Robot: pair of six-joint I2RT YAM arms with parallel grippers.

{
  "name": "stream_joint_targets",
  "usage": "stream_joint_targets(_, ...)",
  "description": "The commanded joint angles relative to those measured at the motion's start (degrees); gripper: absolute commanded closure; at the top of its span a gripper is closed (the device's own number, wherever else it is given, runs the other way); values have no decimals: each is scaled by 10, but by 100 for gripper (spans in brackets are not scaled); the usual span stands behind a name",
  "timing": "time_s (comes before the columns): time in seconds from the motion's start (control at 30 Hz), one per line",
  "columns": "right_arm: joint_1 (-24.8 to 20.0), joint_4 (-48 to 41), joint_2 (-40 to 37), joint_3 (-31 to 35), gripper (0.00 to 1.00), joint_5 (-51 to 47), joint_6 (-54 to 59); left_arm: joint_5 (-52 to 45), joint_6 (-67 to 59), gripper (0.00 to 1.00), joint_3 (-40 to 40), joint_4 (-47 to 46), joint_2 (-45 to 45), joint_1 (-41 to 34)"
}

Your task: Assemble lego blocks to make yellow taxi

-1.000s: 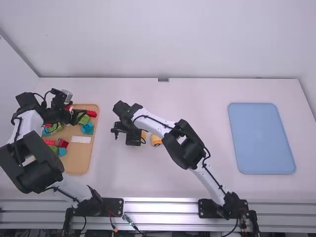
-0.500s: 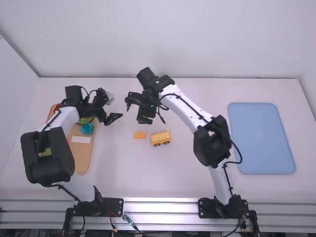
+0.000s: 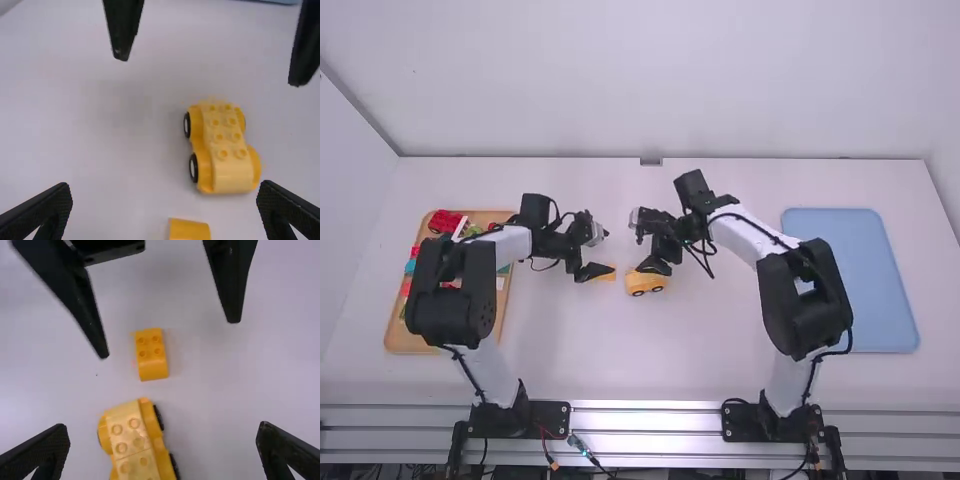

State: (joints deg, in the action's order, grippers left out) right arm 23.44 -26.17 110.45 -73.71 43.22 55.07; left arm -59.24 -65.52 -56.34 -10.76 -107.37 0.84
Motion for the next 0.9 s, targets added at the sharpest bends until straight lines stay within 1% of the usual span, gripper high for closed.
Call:
stream_joint_targets(0.0, -21, 30, -29, 42, 1, 128, 45, -63, -74, 1, 10, -16, -16, 19)
stream_joint_targets(0.07, -35, 61, -29, 74, 1, 165, 55, -68, -111, 1, 10, -33, -29, 28)
stream_joint_targets(0.17, -51, 99, -29, 106, 1, 183, 52, -56, -143, 1, 9, -52, -41, 30)
stream_joint_targets(0.3, -58, 164, -29, 155, 1, 184, 52, -21, -167, 1, 1, -55, -67, 25)
stream_joint_targets(0.33, -57, 215, -29, 178, 1, 175, 48, -6, -164, 1, -6, -55, -79, 26)
stream_joint_targets(0.37, -57, 224, -29, 182, 1, 171, 43, -1, -165, 1, -7, -57, -81, 26)
stream_joint_targets(0.47, -53, 284, -29, 208, 1, 148, -16, -2, -172, 1, -20, -65, -103, 29)
stream_joint_targets(0.6, -51, 307, -29, 224, 1, 145, -36, 2, -230, 0, -37, -90, -135, 26)
stream_joint_targets(0.73, -54, 304, -28, 225, 0, 142, -36, 6, -239, 4, -56, -97, -162, 26)
stream_joint_targets(0.8, -53, 303, -28, 225, 2, 142, -37, 6, -240, 7, -64, -105, -171, 31)
stream_joint_targets(0.83, -54, 303, -28, 225, 3, 141, -39, 3, -245, 12, -71, -113, -176, 34)
stream_joint_targets(0.87, -54, 302, -28, 225, 3, 141, -39, 4, -250, 15, -72, -117, -177, 35)
